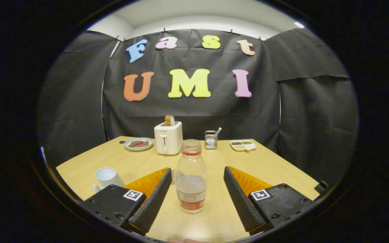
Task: Take the bottle from table, then pour the juice into the cup, finally place the bottle on the coaster
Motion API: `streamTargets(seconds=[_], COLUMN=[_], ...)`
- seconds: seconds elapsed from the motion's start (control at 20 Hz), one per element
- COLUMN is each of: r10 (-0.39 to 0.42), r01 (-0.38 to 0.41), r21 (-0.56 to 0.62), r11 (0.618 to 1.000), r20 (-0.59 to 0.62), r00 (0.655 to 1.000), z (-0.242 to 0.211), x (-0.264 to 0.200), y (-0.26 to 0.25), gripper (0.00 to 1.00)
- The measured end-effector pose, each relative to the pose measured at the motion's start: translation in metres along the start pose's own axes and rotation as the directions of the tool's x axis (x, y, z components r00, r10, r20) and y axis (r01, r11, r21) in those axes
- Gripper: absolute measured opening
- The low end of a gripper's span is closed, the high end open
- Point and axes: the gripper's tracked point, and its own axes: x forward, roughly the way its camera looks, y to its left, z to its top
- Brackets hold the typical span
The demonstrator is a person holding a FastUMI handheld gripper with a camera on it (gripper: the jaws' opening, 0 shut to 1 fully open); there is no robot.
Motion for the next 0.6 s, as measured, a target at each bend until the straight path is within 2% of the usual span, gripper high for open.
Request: streamTargets(seconds=[0.35, 0.6], r10=[-0.014, -0.033], r01=[0.012, 0.032], r21=[-0.029, -0.019], r11=[1.0, 0.999], r20=[-0.06, -0.053], r00=[0.998, 0.998], z=[-0.035, -0.046], x=[0.031, 0.046], y=[0.006, 0.004], gripper=[1.0, 1.0])
